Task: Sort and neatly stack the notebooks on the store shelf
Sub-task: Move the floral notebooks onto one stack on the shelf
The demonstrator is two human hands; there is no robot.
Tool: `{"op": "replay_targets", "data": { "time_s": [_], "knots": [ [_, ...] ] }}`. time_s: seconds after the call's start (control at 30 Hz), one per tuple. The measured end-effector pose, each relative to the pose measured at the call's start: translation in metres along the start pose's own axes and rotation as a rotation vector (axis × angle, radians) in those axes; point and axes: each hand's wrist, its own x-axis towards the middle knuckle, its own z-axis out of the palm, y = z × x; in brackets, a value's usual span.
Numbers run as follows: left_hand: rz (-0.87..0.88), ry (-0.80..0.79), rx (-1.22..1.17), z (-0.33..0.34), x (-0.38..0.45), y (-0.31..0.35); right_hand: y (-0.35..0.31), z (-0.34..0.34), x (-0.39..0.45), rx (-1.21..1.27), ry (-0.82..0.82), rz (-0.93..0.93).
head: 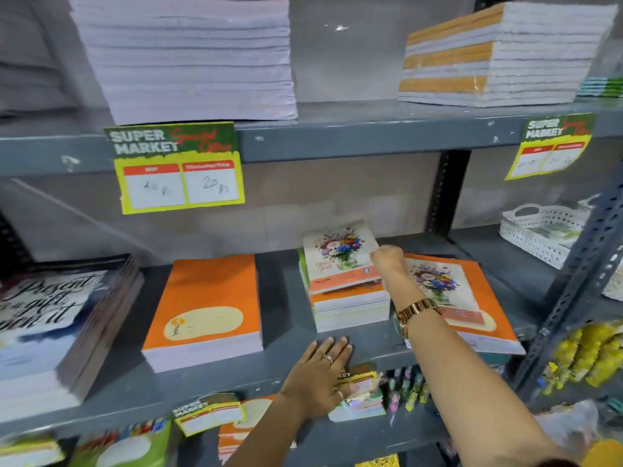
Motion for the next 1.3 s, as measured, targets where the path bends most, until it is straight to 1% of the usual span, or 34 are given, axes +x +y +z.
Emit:
{"op": "replay_targets", "data": {
  "time_s": [0.1,0.27,0.33,0.43,0.57,0.63,0.7,0.77,0.83,0.93,1.03,1.17,1.23,1.3],
  "knots": [
    [-0.016,-0.002,-0.003,0.002,-0.005,-0.002,0.010,0.007,-0.001,-0.224,0.013,0.001],
    [-0.059,0.007,-0.034,0.003,-0.001,0.004,0.016,0.010,-0.004,-0.569,0.163,-0.107],
    [-0.064,0.003,-0.031,0.004,0.005,0.006,0.015,0.004,-0.003,-0.627,0.206,-0.114],
    [-0.062,-0.010,-0.030,0.005,0.015,0.011,0.026,-0.013,0.001,-0.611,0.261,-0.059],
    [-0.014,-0.027,-0.010,0.005,0.033,0.021,0.060,-0.043,0.009,-0.617,0.341,0.041],
    [0.009,-0.047,-0.015,0.005,0.043,0.027,0.080,-0.060,0.013,-0.651,0.330,0.138],
    [0.028,-0.062,-0.019,0.005,0.052,0.034,0.097,-0.075,0.016,-0.711,0.284,0.277],
    [0.039,-0.075,-0.011,0.004,0.060,0.040,0.105,-0.085,0.015,-0.762,0.233,0.362],
    [0.044,-0.075,0.006,0.005,0.068,0.046,0.105,-0.091,0.016,-0.797,0.207,0.357],
    [0.048,-0.056,0.012,0.008,0.078,0.052,0.100,-0.093,0.017,-0.778,0.192,0.352],
    [0.044,-0.039,0.014,0.011,0.082,0.054,0.098,-0.095,0.021,-0.735,0.178,0.420],
    [0.026,-0.008,-0.007,0.013,0.083,0.053,0.092,-0.095,0.024,-0.693,0.223,0.484],
    [0.028,-0.010,-0.009,0.012,0.083,0.052,0.088,-0.093,0.024,-0.648,0.274,0.453],
    [0.034,-0.018,-0.012,0.012,0.082,0.052,0.080,-0.092,0.023,-0.533,0.346,0.349]
  ]
}}
